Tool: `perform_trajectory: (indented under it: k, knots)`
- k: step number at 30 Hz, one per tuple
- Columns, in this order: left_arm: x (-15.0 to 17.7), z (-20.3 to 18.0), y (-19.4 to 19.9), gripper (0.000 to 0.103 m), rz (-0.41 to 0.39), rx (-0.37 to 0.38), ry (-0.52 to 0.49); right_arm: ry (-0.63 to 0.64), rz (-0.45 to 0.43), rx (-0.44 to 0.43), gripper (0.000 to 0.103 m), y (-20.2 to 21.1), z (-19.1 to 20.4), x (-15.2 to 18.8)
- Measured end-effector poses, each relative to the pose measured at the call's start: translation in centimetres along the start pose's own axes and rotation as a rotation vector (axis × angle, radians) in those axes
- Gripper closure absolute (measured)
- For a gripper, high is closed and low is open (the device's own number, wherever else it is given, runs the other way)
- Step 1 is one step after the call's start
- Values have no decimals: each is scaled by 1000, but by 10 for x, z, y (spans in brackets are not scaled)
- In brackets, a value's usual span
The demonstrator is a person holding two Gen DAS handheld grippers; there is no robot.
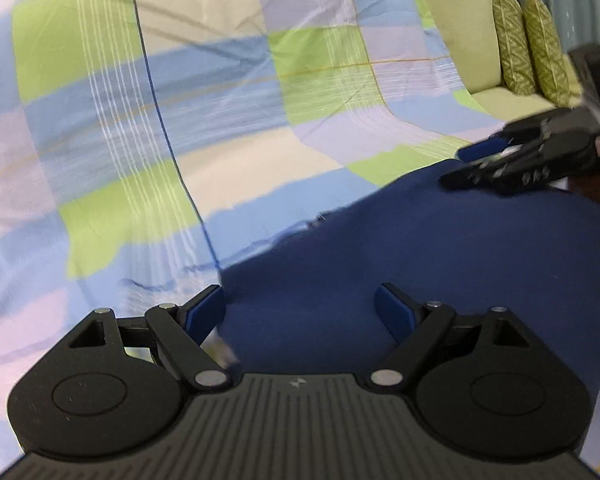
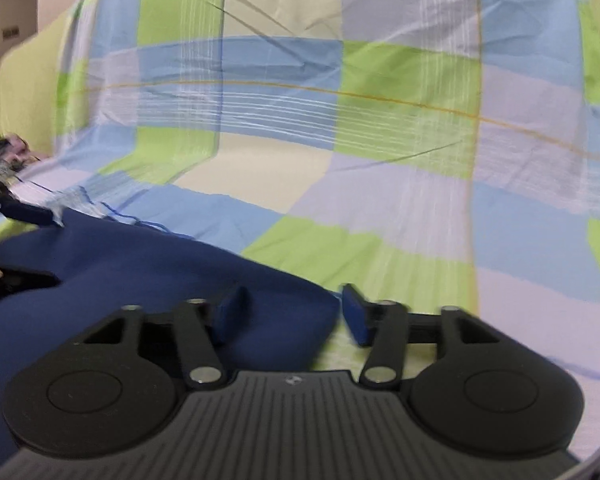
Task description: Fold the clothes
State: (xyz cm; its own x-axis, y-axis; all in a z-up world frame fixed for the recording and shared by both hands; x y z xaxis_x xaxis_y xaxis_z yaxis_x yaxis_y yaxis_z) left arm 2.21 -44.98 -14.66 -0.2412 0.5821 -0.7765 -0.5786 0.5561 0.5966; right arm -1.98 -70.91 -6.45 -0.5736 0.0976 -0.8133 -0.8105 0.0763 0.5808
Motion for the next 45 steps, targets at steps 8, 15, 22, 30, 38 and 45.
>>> perform_trajectory:
  k: [8,15,22,30,38,45]
  knots:
    - [19,-31,63,21,-37,56,-78,178,-143,-134,66,110,71,17]
    - [34,-12,66,19,-8,6,-86,239,-61,-147,67,120,56,56]
    - [8,-63,130,25,-137,63,-301,469,-96,-80,67,179,77,42]
    - [46,-87,98,25,-25,103,-502,674,7,-204,72,140,107,67]
    - [35,-107,129,25,-61,2,-702,838,49,-74,52,160,118,62]
    - [43,-131,92,25,-3,-94,-881,1060,105,-30,39,133,164,72]
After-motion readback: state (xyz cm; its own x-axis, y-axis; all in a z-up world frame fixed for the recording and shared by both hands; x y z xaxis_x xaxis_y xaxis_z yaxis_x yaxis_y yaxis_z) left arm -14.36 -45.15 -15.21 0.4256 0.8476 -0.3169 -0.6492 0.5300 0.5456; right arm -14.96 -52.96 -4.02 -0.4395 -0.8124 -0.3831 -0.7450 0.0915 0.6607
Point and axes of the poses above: each gripper's, at about its wrist camera, not at the fingertips, and y roughly against the way its jaws point, z to its left, x to its underside, the point moved 3 cm from there along -y, roughly the way its jaws point, and after that the axes turned 1 degree about y, right-handed, at the moved point
